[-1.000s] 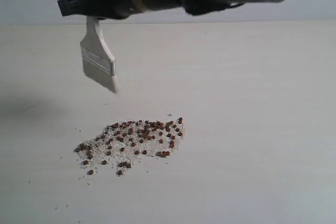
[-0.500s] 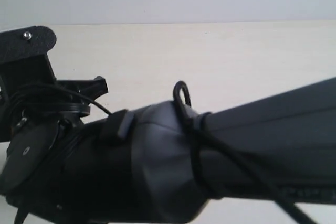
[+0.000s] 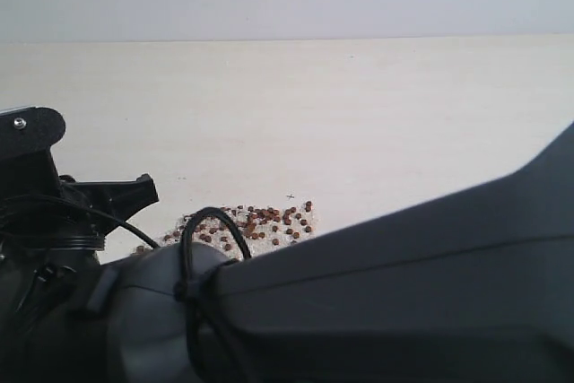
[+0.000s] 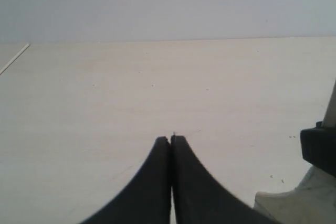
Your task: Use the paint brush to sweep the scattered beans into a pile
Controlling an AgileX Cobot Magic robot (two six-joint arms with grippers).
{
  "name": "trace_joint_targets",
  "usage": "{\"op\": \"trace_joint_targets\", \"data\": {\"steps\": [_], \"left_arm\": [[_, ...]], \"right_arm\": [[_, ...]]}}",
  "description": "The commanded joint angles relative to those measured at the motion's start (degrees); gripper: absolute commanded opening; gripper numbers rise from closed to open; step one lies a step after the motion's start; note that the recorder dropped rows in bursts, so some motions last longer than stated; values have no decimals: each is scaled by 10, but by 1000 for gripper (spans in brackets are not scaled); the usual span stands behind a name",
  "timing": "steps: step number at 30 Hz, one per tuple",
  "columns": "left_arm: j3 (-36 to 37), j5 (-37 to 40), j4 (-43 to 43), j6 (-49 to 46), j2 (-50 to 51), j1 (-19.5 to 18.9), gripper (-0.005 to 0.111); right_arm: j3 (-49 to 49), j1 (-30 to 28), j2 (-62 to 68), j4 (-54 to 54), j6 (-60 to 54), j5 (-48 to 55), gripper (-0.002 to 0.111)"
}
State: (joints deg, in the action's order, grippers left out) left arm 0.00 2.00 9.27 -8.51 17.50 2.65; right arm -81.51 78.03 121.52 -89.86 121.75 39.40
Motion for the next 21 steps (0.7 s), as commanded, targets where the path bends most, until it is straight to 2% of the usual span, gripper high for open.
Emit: {"op": "trace_joint_targets", "data": {"steps": [1, 13, 21], "left_arm": [[0, -2, 4, -1, -2, 1, 0], [0, -2, 4, -1, -2, 1, 0], [0, -2, 4, -1, -2, 1, 0]], "right_arm": [[1, 0, 15, 8, 2, 53, 0], [38, -2, 16, 15, -33, 175, 0], [64, -34, 16, 19, -51, 190, 0]]}}
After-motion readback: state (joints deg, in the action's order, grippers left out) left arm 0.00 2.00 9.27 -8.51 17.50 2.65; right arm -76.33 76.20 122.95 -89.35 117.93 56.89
